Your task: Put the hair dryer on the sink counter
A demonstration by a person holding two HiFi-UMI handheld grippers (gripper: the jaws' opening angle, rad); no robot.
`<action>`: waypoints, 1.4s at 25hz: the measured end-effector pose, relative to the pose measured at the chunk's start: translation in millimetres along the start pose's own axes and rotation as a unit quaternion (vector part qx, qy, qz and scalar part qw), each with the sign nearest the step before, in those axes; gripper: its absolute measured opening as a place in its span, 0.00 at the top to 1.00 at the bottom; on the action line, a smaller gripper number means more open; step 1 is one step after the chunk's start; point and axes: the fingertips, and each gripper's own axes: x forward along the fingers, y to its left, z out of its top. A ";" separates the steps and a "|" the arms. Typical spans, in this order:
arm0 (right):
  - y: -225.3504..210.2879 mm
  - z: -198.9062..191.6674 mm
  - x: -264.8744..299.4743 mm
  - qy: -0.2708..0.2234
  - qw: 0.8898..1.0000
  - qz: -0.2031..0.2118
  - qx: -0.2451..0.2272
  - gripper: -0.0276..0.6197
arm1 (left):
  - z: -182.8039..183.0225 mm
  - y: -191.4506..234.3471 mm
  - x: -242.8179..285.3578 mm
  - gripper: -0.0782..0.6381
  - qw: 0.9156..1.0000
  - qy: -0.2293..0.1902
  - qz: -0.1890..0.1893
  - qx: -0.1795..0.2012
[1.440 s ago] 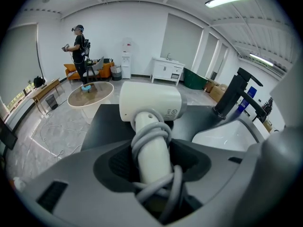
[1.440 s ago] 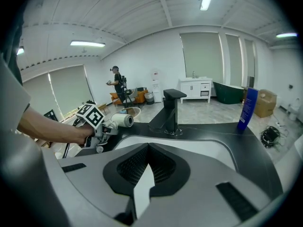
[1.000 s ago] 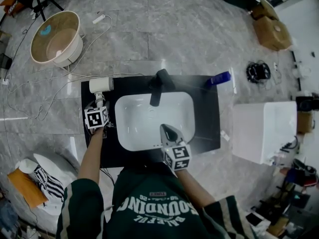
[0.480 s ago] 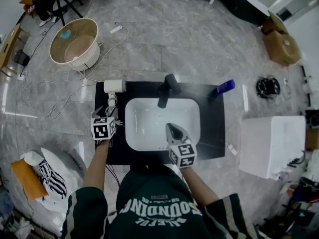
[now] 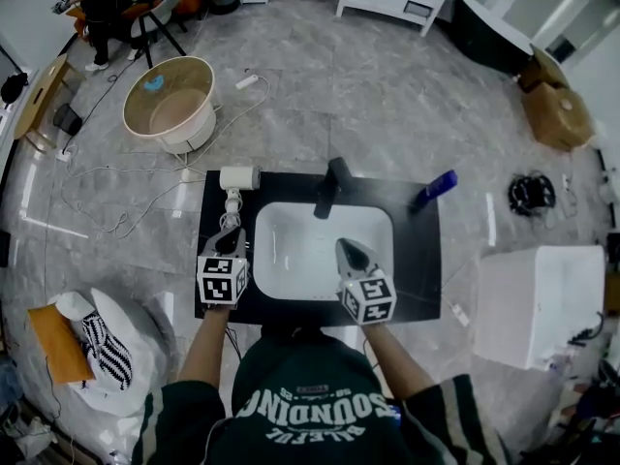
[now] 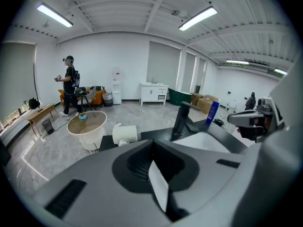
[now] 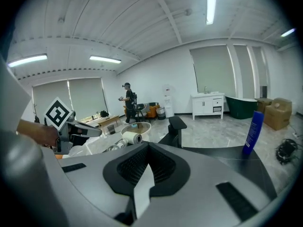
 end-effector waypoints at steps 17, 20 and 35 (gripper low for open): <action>-16.9 47.9 -25.8 -0.080 0.997 0.005 -0.022 0.96 | 60.0 -79.9 -39.2 0.89 0.987 -0.137 -0.056 0.057; -18.5 51.9 -31.1 -0.090 0.996 -0.002 -0.024 0.96 | 59.2 -81.8 -38.7 0.89 0.987 -0.135 -0.061 0.057; -14.7 53.5 -32.9 -0.092 0.996 -0.002 -0.021 0.96 | 61.7 -82.9 -34.0 0.89 0.985 -0.144 -0.069 0.060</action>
